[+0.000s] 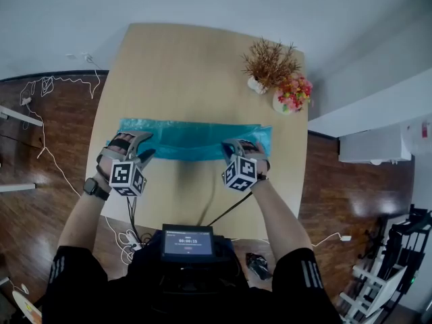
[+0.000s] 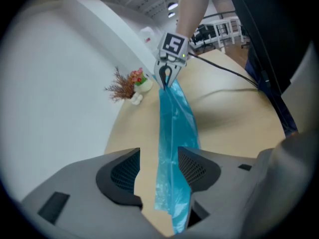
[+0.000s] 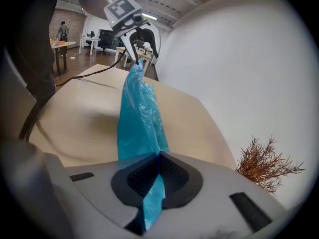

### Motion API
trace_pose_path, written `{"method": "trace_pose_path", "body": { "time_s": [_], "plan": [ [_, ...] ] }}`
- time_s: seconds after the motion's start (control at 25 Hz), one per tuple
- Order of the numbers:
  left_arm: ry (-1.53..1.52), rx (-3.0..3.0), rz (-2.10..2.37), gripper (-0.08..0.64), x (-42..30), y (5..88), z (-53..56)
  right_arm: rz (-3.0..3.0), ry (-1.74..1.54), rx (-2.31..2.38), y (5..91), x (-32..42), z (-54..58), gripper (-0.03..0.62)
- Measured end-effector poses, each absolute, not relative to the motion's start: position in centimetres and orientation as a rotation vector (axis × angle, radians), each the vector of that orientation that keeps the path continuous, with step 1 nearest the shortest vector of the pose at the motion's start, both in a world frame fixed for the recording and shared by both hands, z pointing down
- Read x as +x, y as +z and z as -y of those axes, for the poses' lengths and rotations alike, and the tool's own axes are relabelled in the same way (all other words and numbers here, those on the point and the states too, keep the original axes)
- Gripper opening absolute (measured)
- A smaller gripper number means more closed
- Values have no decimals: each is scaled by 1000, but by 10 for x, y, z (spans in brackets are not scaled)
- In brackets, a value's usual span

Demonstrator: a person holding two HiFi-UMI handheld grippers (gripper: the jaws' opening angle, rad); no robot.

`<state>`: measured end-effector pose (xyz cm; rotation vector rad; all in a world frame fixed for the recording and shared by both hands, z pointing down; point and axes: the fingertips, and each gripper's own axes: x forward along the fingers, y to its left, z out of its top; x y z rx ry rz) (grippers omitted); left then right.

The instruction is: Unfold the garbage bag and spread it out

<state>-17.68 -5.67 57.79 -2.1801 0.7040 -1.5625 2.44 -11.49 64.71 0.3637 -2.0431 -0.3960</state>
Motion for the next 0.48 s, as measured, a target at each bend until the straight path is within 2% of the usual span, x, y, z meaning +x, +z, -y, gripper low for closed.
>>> {"method": "trace_pose_path", "body": {
  "time_s": [0.12,0.32,0.36,0.4,0.48],
  "plan": [
    [-1795,-2212,-528,306,-212,612,47,2045,-408,383,639,25,108,18],
    [-2005,-2385,-275,306,-224,643,-1,2067,-407,402,631,27,91,18],
    [-2016,-2402,-246,292,-222,647,-11,2066,-409,405,632,28,87,19],
    [-2023,-2408,-222,249,-219,651,-19,2064,-407,409,633,29,82,20],
    [-2027,-2407,-188,126,-216,662,-35,2063,-393,425,636,34,74,20]
  ]
}}
